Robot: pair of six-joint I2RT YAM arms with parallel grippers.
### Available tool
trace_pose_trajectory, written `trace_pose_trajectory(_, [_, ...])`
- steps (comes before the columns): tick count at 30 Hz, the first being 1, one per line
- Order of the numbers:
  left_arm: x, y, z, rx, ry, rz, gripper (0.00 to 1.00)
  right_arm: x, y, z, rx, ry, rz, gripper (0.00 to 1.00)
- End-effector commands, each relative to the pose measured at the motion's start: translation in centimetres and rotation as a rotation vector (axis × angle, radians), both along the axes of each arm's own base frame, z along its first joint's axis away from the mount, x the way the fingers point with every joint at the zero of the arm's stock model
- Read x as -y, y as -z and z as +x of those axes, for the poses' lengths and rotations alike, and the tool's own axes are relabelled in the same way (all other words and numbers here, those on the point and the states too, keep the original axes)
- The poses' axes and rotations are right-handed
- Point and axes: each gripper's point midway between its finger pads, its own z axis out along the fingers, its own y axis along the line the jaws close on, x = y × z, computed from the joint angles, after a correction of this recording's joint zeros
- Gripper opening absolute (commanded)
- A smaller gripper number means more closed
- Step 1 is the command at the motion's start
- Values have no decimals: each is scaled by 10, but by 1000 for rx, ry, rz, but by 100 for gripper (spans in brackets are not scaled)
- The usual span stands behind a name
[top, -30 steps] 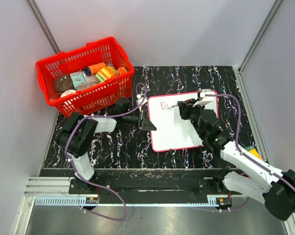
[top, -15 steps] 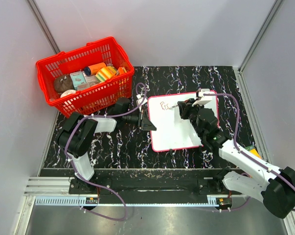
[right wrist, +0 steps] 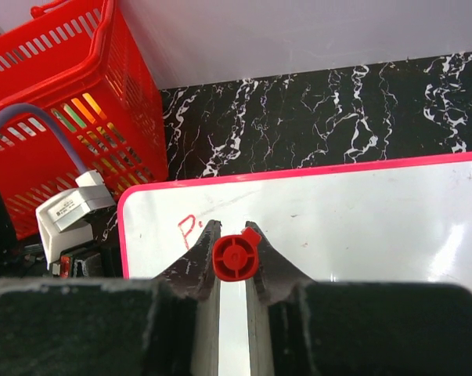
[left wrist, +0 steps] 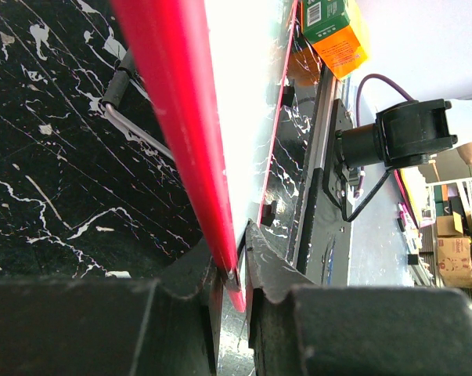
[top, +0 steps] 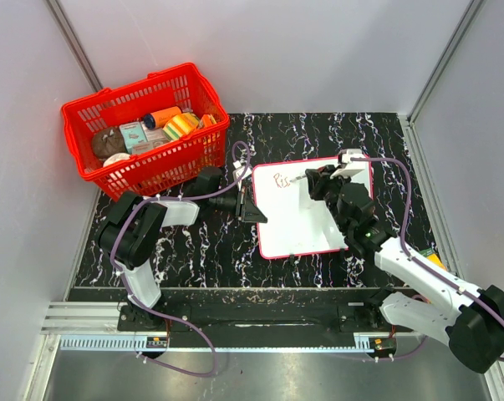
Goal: Write a sentence on the whiteboard
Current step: Write on the whiteboard with the whiteboard.
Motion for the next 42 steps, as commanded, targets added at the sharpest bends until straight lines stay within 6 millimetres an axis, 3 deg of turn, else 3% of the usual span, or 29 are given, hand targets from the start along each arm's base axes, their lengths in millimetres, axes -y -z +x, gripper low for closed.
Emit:
trace_pose_trajectory(1, [7, 9, 0, 76, 19, 37, 0, 2, -42, 7, 96, 19, 58, 0])
trace_pose_trajectory(16, [6, 9, -1, 74, 20, 40, 0, -1, -23, 15, 54, 23, 36, 0])
trace_pose_trajectory(25, [6, 10, -1, 76, 19, 43, 0, 3, -26, 8, 68, 17, 58, 0])
trace_pose_trajectory(42, [6, 10, -1, 76, 17, 49, 0, -1, -4, 6, 14, -3, 45, 0])
